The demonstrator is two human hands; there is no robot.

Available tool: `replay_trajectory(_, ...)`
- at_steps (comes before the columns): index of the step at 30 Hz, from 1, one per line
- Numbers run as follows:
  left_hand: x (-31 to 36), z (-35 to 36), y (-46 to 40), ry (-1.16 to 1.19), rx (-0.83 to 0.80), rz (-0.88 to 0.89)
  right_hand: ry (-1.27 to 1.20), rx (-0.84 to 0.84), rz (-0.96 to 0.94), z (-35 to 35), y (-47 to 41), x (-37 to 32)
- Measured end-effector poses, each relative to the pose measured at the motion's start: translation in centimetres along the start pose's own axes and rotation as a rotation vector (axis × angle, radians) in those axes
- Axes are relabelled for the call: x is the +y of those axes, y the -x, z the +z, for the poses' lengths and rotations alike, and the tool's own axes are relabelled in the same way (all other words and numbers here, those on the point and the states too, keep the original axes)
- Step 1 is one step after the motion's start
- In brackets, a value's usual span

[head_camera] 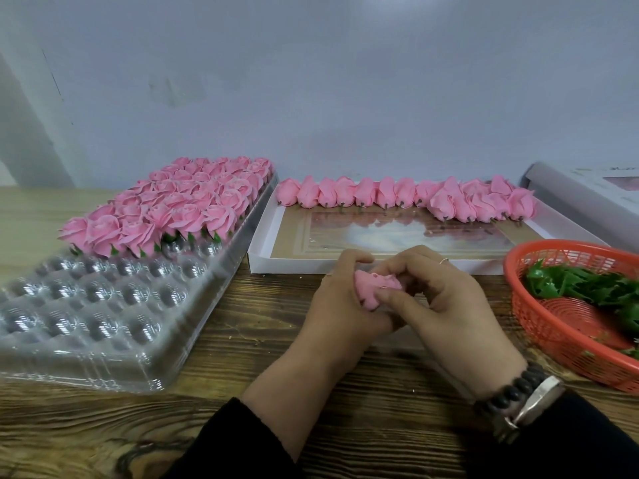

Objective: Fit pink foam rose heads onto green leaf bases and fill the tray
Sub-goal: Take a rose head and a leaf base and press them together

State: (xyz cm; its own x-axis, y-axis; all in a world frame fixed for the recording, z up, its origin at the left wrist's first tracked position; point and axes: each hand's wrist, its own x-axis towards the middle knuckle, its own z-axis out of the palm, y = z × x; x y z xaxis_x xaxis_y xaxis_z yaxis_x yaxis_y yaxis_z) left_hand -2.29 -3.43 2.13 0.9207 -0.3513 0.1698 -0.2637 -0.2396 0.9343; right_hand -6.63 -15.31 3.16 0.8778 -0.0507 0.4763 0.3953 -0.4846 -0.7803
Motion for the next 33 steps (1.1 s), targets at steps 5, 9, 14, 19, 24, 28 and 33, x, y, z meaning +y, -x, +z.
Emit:
replay_trajectory(5, 0.5, -0.7, 0.4, 0.016, -0.24, -0.022, 0.039, -0.169, -0.053, -1.2, -0.1, -0.9)
replay_trajectory(9, 0.5, -0.6, 0.7, -0.001, -0.291, 0.002, -0.003, -0.227, -0.022, -1.4, 0.0, -1.4)
replay_trajectory(14, 0.2, 0.2, 0.7, 0.019, -0.165, 0.081, -0.199, -0.003, 0.074, -1.4, 0.2, -1.7)
replay_trajectory(19, 0.3, 1.8, 0.8, -0.022, -0.162, 0.139, -0.23, 0.187, 0.099, 1.1, 0.4, -1.9)
replay_trajectory(24, 0.5, 2.3, 1.3, 0.034, -0.104, 0.222, -0.052, 0.119, 0.053, 1.9, 0.3, -1.5)
replay_trajectory(28, 1.0, 2.1, 1.4, 0.137, -0.164, 0.23, -0.044, 0.045, 0.076, 1.8, 0.4, -1.1)
replay_trajectory(33, 1.2, 1.8, 1.3, 0.294, -0.166, 0.191, -0.024, -0.028, 0.086, 1.2, 0.1, -1.0)
